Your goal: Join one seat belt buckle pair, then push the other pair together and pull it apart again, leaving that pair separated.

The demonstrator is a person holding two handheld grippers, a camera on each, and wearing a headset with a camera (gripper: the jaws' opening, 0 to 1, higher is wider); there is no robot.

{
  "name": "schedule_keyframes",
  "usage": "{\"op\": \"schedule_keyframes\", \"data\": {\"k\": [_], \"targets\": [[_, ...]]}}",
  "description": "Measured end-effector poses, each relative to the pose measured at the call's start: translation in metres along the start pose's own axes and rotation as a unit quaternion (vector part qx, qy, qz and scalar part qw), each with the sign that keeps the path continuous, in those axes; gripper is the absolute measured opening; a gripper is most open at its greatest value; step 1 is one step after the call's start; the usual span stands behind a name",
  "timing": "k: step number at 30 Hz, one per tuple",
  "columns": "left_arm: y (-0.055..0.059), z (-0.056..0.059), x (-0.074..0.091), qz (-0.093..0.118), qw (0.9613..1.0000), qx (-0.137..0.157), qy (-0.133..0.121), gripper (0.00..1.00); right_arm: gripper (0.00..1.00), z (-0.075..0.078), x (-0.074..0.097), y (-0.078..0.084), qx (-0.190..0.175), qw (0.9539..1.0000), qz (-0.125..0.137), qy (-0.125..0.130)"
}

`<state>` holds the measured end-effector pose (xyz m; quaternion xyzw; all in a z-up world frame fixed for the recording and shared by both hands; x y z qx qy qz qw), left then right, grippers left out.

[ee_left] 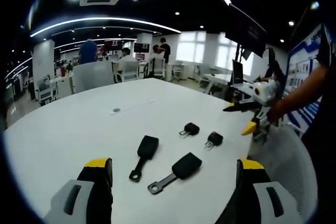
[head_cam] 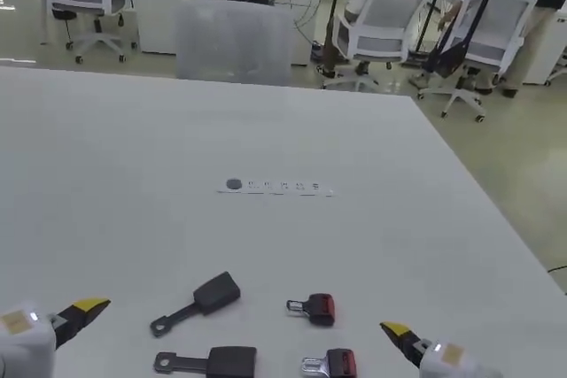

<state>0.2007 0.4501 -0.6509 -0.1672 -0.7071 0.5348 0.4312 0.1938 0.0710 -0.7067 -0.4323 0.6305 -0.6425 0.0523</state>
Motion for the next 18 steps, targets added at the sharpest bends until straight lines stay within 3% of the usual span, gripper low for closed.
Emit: {"op": "schedule_keyframes", "data": {"k": [9,18], "targets": [[-0.005,0.000,-0.016,-0.006,0.9988,-0.042,0.023,1.00,0.94,0.009,-0.006,0.004,-0.003,0.9997,-0.014,-0.018],[-0.006,-0.005,-0.035,-0.020,0.9970,-0.059,0.045,0.99,0.93,0.019,-0.015,0.006,-0.008,0.9992,-0.026,-0.028]]}}
Point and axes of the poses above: the centre of the closed fingertips' face, and the gripper's own axes: x roughly backward along the fingers, z roughly to its right, y roughly out of its underside, the point moved 10 cm from there along x, roughly backward along the fingers, and after that the axes turned 10 degrees about -x, right-handed, at the moved point
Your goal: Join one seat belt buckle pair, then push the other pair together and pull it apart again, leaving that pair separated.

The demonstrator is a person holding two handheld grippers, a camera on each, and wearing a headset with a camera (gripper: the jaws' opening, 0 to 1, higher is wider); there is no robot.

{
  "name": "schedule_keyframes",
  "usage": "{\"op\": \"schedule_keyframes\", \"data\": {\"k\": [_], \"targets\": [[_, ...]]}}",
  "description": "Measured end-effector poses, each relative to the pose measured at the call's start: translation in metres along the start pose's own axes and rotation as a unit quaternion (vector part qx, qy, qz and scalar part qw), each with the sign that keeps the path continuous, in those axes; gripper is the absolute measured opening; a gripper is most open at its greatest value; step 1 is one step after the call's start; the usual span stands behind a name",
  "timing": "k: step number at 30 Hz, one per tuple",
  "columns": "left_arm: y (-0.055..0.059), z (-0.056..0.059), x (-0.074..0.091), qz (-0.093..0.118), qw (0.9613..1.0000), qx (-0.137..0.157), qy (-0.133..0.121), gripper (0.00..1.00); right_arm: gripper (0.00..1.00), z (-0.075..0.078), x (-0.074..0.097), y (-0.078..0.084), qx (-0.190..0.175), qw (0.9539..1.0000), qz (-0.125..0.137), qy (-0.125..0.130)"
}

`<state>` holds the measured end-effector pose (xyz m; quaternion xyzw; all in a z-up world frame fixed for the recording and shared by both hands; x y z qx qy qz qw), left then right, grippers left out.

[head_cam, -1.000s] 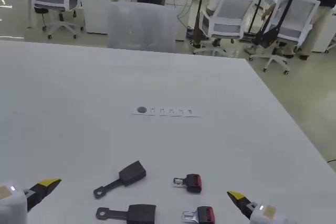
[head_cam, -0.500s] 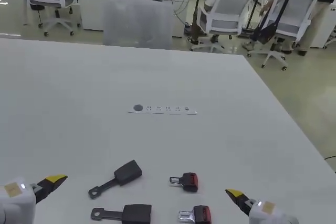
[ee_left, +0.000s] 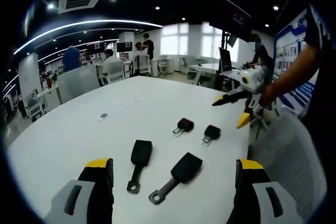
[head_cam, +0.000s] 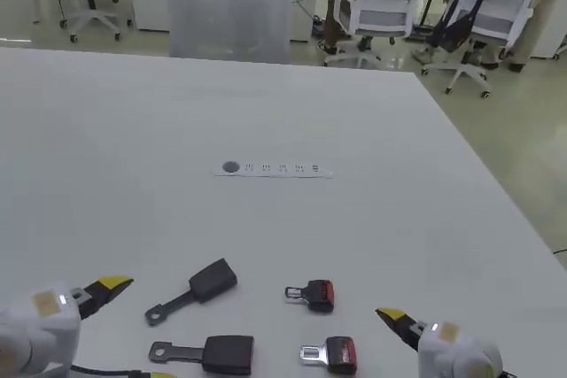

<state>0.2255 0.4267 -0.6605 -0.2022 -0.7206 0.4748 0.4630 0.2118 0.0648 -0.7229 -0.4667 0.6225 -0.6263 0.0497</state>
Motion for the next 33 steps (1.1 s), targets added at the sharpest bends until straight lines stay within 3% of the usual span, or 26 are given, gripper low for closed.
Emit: {"op": "schedule_keyframes", "data": {"k": [17,33], "targets": [[0.004,-0.015,-0.026,-0.022,0.9983,-0.027,0.046,0.96,0.91,0.021,-0.020,-0.002,0.001,0.9994,-0.025,-0.023],[0.019,-0.023,-0.059,-0.047,0.9913,-0.052,0.112,0.86,0.88,0.034,-0.040,0.000,0.017,0.9960,-0.065,-0.058]]}}
Point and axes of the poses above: the centre of the closed fingertips' face, and the gripper's own axes: x roughly backward along the fingers, z roughly to its right, y roughly out of its underside, the point moved 10 cm from there along x, roughly backward along the fingers, and after that the axes turned 10 degrees about -x, right-handed, at the moved point
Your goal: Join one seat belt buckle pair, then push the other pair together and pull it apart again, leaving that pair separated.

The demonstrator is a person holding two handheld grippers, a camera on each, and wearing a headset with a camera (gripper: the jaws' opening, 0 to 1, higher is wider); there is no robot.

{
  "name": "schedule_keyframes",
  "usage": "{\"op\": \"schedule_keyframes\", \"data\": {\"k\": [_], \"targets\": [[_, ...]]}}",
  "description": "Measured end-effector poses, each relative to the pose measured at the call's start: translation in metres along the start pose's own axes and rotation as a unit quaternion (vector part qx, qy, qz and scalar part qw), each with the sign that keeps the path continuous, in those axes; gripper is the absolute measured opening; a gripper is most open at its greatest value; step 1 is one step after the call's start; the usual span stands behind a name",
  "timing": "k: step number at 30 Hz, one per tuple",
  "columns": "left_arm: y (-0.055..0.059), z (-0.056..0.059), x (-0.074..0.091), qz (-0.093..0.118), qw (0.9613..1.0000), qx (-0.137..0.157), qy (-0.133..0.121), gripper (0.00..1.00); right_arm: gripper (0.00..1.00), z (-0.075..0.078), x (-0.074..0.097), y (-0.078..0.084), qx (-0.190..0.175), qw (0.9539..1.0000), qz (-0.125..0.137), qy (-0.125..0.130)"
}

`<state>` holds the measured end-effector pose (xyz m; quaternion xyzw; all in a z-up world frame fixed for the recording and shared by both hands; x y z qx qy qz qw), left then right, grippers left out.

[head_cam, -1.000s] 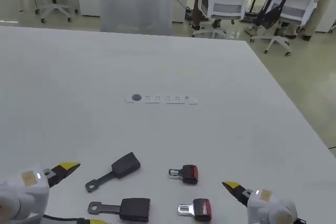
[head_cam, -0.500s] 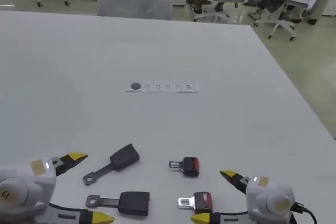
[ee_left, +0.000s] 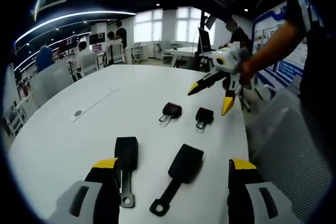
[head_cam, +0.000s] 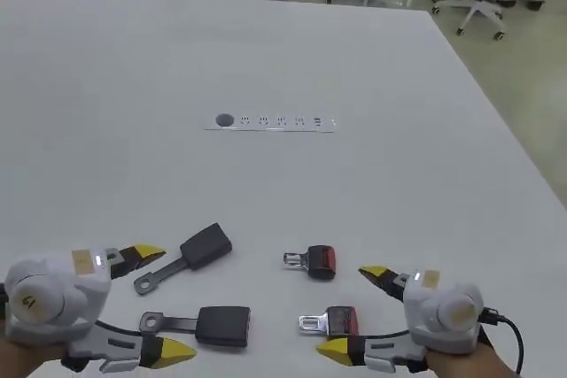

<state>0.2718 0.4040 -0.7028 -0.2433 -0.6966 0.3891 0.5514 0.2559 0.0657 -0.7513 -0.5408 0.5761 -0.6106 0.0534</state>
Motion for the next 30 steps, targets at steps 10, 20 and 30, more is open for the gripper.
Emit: {"op": "schedule_keyframes", "data": {"k": [10,20,30], "targets": [[0.005,-0.004,-0.021,-0.016,0.9986,-0.025,0.043,0.80,0.85,0.009,-0.002,0.005,0.006,0.9991,-0.034,-0.023],[0.015,-0.004,-0.045,-0.032,0.9946,-0.046,0.087,0.75,0.80,0.010,-0.010,0.013,0.023,0.9953,-0.077,-0.053],[0.026,-0.002,-0.072,-0.046,0.9902,-0.067,0.114,0.69,0.73,0.017,-0.015,0.015,0.037,0.9906,-0.106,-0.078]]}}
Point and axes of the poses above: the centre of the closed fingertips' face, and the gripper's own axes: x roughly backward along the fingers, z roughly to its right, y roughly out of its underside, the point moved 10 cm from there along x, roughly backward along the fingers, and after that the axes turned 10 degrees about -x, right-handed, at the moved point
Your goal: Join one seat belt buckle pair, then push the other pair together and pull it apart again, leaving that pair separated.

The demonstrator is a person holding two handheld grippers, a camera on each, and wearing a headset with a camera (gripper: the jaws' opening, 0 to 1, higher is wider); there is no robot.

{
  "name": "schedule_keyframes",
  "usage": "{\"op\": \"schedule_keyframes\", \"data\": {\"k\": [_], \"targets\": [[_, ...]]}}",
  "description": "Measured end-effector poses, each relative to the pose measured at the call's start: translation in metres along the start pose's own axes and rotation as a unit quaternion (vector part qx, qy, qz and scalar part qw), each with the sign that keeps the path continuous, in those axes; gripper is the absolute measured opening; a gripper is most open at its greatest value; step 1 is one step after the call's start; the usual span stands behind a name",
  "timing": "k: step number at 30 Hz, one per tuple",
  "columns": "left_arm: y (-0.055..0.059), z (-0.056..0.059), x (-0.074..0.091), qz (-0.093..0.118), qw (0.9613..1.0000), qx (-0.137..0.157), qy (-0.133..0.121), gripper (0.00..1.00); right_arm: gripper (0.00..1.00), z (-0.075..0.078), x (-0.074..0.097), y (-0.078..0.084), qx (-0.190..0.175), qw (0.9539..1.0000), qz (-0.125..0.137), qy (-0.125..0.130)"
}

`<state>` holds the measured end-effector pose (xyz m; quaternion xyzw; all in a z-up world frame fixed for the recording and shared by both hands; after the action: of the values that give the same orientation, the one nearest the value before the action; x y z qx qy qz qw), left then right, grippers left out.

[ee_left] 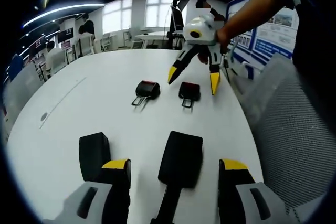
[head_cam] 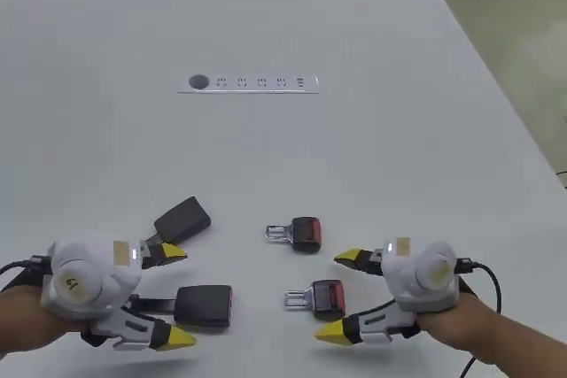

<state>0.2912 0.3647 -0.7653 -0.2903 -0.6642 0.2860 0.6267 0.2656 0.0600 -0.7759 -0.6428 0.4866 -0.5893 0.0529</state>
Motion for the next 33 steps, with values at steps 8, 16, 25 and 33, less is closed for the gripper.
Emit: {"op": "schedule_keyframes", "data": {"k": [8,16,25,33], "targets": [[0.009,0.000,-0.010,-0.016,0.9996,-0.008,0.021,0.64,0.61,0.002,-0.003,0.002,0.016,0.9994,-0.022,-0.021],[0.010,0.003,-0.018,-0.030,0.9985,-0.036,0.028,0.54,0.56,0.003,-0.005,0.003,0.037,0.9983,-0.032,-0.032],[0.011,0.000,-0.014,-0.042,0.9965,-0.067,0.024,0.40,0.47,0.004,-0.005,0.004,0.056,0.9967,-0.041,-0.041],[0.010,0.002,-0.017,-0.048,0.9949,-0.083,0.033,0.34,0.37,0.009,-0.003,0.005,0.058,0.9968,-0.035,-0.042]]}}
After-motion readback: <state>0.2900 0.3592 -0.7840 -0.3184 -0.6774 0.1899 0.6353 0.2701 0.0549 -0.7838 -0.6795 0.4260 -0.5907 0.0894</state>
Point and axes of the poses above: the centre of the closed fingertips' face, and the gripper's own axes: x roughly backward along the fingers, z roughly to its right, y roughly out of its underside, the point moved 10 cm from there along x, roughly backward along the fingers, and after that the axes turned 10 degrees about -x, right-handed, at the moved point
